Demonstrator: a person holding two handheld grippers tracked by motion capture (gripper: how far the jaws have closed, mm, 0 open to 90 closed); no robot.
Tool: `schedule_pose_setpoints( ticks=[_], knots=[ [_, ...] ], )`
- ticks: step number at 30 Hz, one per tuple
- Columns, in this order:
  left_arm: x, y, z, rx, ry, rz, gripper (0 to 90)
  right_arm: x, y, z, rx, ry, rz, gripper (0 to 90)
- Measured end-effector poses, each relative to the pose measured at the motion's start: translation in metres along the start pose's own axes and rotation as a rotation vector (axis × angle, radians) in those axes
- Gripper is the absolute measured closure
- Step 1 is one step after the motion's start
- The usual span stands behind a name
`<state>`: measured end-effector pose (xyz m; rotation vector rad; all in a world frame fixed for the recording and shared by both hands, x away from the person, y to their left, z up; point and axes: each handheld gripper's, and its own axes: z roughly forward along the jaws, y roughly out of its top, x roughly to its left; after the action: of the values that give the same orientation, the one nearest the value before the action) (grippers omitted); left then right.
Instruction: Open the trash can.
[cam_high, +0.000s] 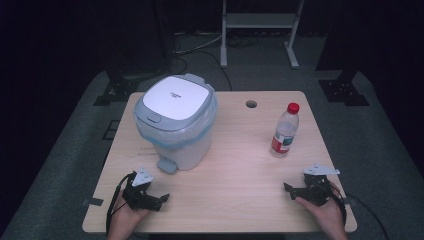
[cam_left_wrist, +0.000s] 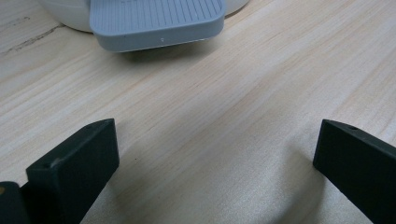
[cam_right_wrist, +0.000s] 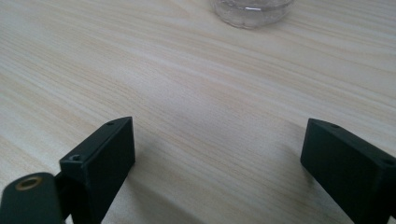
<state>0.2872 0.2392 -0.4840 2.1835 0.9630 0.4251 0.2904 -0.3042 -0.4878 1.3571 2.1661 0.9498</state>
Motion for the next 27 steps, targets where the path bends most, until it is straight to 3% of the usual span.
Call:
schedule_pose_setpoints(
  ticks=[7,14,18,27],
  knots=[
    [0.0,0.0,0.0,0.0,0.0,0.0,0.0,0.0,-0.001,-0.001,-0.002,-0.003,0.002,9.3],
    [0.0,0.0,0.0,0.0,0.0,0.0,0.0,0.001,0.0,-0.003,-0.011,0.025,0.003,20.9],
    [0.0,0.0,0.0,0.0,0.0,-0.001,0.0,0.0,0.006,-0.004,-0.019,0.021,-0.014,21.1],
    [0.0,0.0,0.0,-0.001,0.002,-0.003,0.0,-0.006,0.018,-0.009,-0.074,0.021,0.001,21.3]
  ],
)
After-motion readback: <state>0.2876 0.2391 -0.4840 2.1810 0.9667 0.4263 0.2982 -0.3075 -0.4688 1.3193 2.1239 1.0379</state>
